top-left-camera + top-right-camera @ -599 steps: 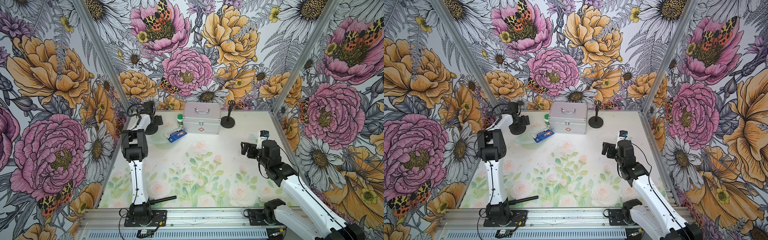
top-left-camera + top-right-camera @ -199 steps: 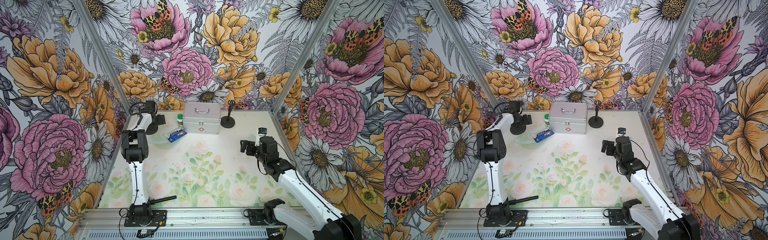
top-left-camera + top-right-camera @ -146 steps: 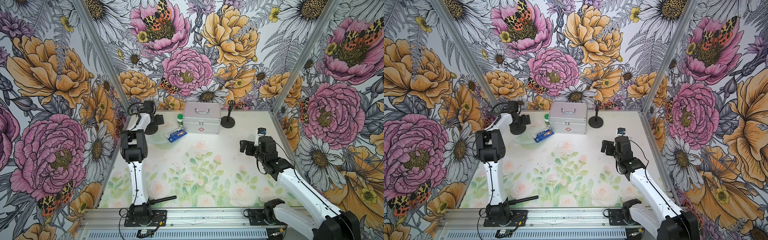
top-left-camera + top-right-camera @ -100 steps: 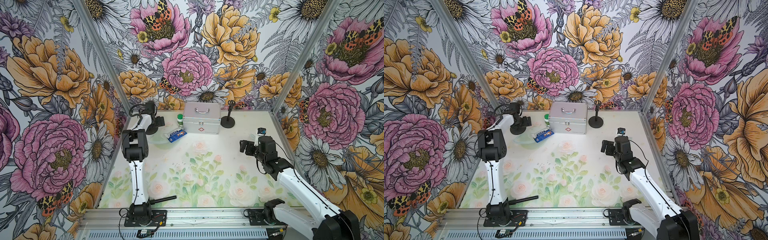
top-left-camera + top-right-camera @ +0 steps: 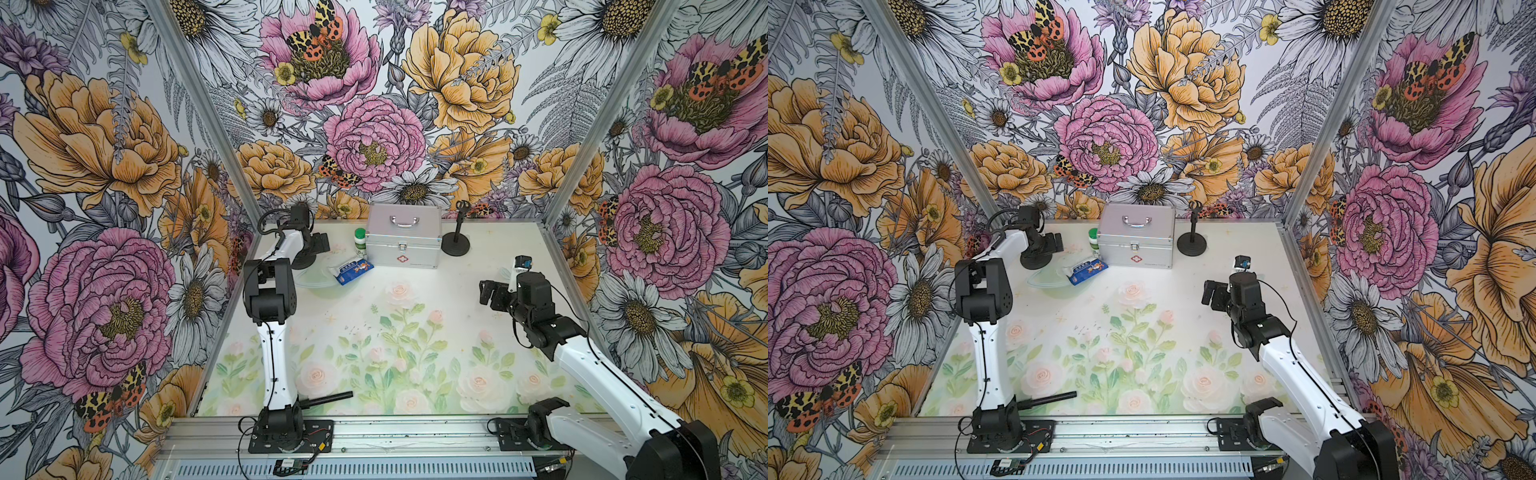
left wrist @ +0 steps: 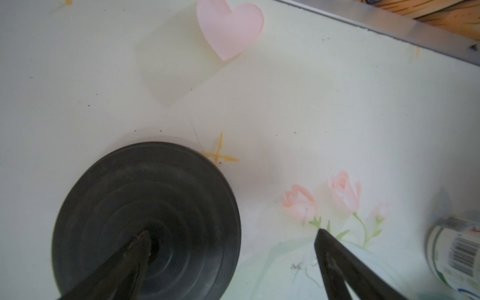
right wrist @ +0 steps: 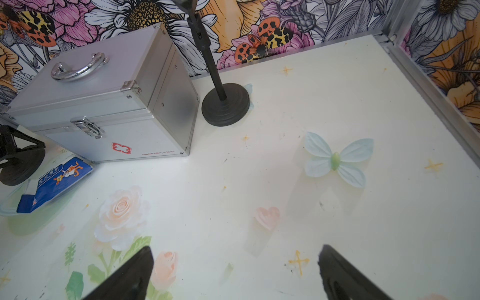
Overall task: Assemble a microphone stand
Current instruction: Move the microphone stand base to the center of the board.
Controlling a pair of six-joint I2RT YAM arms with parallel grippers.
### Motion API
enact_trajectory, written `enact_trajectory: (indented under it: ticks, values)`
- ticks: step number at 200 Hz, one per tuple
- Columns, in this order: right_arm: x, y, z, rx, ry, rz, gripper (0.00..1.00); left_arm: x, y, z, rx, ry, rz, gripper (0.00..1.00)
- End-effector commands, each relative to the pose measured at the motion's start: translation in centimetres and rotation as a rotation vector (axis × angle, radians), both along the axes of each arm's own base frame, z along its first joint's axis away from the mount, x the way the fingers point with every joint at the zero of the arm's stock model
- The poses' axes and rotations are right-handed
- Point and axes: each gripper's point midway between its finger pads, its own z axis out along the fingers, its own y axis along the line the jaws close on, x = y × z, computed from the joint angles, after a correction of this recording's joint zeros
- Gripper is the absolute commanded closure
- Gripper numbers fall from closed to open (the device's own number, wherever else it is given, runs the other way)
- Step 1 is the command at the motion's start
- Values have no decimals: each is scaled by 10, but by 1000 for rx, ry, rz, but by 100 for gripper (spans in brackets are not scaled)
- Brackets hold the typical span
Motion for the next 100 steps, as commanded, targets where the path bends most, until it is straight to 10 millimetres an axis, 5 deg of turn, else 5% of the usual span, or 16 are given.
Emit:
enact_trajectory:
  ticks: [1, 53, 100]
  values:
    - [3, 3, 12, -17, -39, 17, 0, -42, -3, -10, -16, 121, 79, 1]
    - [13, 9, 11, -30, -22, 51, 0, -83, -22, -12, -81, 180, 87, 1]
    - [18, 15, 10, -5, -6, 64, 0, -169, -78, -13, -63, 271, 68, 1]
